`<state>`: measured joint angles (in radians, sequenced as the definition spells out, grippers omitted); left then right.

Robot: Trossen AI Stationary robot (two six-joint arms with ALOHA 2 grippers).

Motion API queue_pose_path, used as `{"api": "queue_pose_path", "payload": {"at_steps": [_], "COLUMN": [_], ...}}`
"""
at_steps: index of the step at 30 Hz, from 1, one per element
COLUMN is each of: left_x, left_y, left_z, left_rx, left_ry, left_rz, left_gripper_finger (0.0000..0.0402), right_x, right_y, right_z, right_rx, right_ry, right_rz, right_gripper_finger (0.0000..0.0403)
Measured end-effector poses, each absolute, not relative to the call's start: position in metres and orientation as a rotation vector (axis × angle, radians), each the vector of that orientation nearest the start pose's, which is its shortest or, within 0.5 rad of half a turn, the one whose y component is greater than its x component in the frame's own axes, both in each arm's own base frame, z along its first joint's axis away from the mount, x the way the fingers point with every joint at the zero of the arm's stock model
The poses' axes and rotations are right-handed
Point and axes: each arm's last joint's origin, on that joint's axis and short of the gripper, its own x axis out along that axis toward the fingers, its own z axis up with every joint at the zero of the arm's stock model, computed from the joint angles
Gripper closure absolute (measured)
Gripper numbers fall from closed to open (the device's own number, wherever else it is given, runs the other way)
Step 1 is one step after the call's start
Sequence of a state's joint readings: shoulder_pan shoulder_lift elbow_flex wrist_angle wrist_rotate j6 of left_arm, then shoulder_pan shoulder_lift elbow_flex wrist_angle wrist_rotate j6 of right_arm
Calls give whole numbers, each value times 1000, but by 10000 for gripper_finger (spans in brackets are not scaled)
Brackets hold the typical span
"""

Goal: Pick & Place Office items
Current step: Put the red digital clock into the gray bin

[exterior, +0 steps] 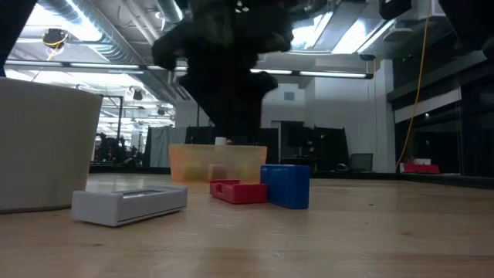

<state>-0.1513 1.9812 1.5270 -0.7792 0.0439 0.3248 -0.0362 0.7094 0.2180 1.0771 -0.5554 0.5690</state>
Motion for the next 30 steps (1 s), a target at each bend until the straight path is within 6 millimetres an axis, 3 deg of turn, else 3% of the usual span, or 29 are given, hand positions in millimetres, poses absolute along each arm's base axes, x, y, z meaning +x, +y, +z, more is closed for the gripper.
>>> {"api": "queue_pose_path", "payload": {"at_steps": [4,13,30], "left_x": [407,407,414], "left_y": [-63,-65,-70], "left_z": [190,188,153], "left_rx": [352,476,555], "left_ry": [1251,1232,1278], "left_rz": [-435,-535,-595], "left_gripper_finger": [150,103,100], "right_x": [141,141,141], "right_y": [10,10,11], "right_z": [264,264,264], "right_rx": [388,385,379], "right_ry": [-393,-399,-397], "right_rz": [663,665,678], "right_gripper_finger": [142,142,142]}}
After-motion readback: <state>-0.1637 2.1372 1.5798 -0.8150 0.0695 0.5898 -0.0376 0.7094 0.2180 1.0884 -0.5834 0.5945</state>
